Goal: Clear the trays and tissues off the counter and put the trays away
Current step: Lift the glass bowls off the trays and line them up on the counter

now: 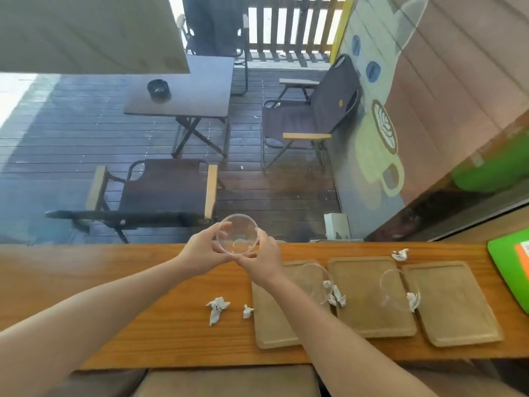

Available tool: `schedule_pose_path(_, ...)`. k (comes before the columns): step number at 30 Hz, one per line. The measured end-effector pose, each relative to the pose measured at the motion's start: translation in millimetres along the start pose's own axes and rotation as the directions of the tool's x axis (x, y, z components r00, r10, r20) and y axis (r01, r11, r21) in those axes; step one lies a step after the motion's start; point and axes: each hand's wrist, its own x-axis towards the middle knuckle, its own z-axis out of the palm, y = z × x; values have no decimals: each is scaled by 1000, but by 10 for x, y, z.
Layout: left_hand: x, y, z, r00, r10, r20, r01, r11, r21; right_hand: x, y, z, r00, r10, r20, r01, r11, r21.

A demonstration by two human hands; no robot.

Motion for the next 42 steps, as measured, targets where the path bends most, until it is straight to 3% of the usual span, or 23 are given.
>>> schedule_pose_path(9, 189, -834, -17, 992, -126, -4, 126, 991, 49, 375, 228, 711, 976, 198, 90, -204, 977, 64)
schedule_pose_path(18, 207, -1114, 7, 987, -154, -37, 154, 988, 8, 470, 346, 953, 975, 211, 71, -218, 970, 109)
schedule_pose_path(24, 192, -1055, 47, 973, -227, -42, 227, 974, 1, 428, 327, 934, 974, 222, 43, -224, 974, 35)
schedule_pose_path(26, 161, -1040, 40, 949, -314, -28, 313, 950, -12, 378, 314, 897, 973, 229, 26, -228, 974, -8)
schedule_pose_path(30, -33, -1004, 65, 821, -569, 41, 571, 819, -55, 117, 296, 766, 957, 290, 17, -289, 956, -42)
schedule_pose_path(33, -258, -806, 261, 832, -531, 159, 549, 830, -101, -250, 450, 566, 910, 379, 170, -389, 921, 26)
schedule_pose_path(36, -425, -497, 595, 866, -415, 278, 467, 870, -155, -627, 703, 238, 835, 482, 264, -485, 872, -58)
schedule_pose_path(39, -482, -189, 948, 878, -345, 330, 427, 877, -220, -964, 945, -108, 825, 512, 242, -498, 859, -118)
schedule_pose_path(42, -457, 31, 1249, 884, -325, 335, 423, 861, -281, -1171, 1130, -406, 831, 532, 166, -530, 846, -55)
